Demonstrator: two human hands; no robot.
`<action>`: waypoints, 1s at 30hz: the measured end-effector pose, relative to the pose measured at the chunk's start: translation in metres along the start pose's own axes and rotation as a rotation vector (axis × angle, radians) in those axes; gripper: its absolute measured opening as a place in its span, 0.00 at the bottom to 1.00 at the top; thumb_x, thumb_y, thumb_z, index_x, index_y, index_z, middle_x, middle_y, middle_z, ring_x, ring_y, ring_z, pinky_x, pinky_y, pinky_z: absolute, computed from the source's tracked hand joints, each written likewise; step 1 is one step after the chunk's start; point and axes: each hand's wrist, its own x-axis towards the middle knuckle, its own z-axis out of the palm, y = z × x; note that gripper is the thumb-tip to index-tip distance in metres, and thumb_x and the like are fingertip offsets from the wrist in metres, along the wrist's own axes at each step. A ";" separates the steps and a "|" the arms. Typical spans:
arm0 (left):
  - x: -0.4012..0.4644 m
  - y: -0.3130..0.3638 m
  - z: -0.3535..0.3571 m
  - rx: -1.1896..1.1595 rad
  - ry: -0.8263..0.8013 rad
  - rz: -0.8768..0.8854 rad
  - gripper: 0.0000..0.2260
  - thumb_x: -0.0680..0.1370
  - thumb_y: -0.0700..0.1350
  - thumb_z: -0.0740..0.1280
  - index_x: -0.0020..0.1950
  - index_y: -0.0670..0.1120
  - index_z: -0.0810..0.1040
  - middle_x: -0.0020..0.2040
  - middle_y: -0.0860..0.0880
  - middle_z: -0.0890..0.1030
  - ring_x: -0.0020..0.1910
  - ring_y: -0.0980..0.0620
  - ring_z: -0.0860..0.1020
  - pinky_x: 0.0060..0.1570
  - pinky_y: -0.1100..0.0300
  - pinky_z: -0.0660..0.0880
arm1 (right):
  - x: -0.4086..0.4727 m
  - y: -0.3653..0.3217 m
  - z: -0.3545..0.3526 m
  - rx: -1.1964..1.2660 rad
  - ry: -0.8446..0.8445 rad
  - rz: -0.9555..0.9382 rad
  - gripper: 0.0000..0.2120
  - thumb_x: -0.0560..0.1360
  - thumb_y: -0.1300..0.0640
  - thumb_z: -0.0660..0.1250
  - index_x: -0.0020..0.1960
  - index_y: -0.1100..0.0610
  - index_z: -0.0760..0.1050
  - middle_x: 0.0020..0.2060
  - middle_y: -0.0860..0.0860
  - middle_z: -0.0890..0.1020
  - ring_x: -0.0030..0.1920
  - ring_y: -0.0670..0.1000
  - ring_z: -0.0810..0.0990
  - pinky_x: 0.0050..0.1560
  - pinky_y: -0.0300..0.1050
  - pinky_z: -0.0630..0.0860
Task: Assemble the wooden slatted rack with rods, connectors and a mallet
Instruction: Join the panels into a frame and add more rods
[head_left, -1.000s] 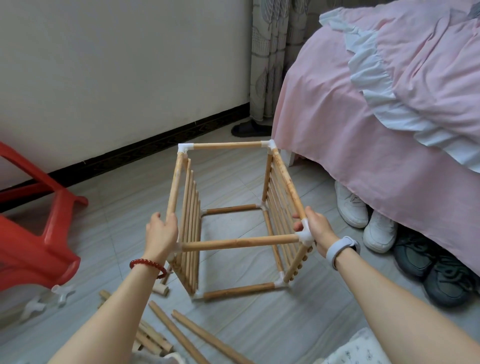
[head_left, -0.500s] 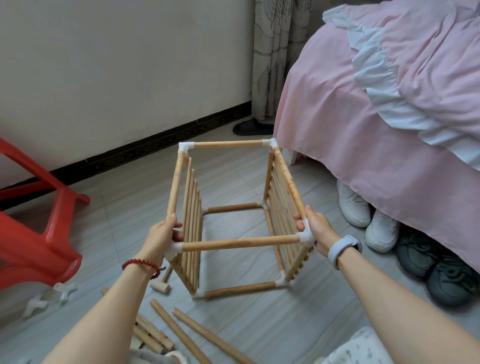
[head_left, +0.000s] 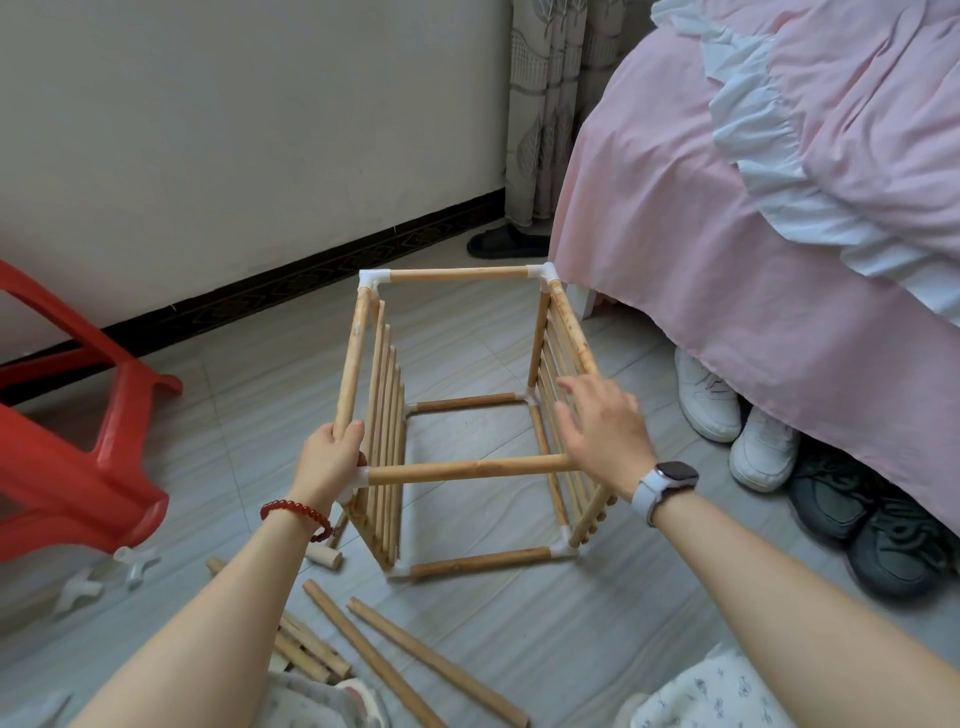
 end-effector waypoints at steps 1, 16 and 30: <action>-0.001 0.000 0.000 0.018 0.009 0.008 0.12 0.82 0.49 0.58 0.48 0.41 0.72 0.36 0.46 0.73 0.36 0.49 0.72 0.36 0.58 0.70 | -0.003 -0.011 0.002 0.000 -0.089 -0.115 0.18 0.80 0.48 0.55 0.68 0.52 0.67 0.58 0.47 0.76 0.60 0.48 0.72 0.64 0.49 0.66; 0.003 0.001 0.007 0.134 0.021 0.028 0.14 0.82 0.51 0.56 0.41 0.44 0.70 0.35 0.47 0.71 0.33 0.51 0.71 0.33 0.60 0.69 | 0.001 -0.048 0.016 -0.225 -0.486 -0.394 0.17 0.79 0.39 0.54 0.54 0.51 0.70 0.29 0.44 0.68 0.34 0.51 0.69 0.36 0.45 0.64; 0.003 0.000 0.013 0.208 0.108 0.061 0.16 0.82 0.54 0.56 0.44 0.42 0.72 0.34 0.48 0.72 0.35 0.48 0.73 0.36 0.55 0.73 | 0.008 -0.057 0.026 -0.171 -0.578 -0.405 0.16 0.77 0.37 0.56 0.44 0.50 0.67 0.33 0.46 0.71 0.33 0.48 0.70 0.33 0.42 0.64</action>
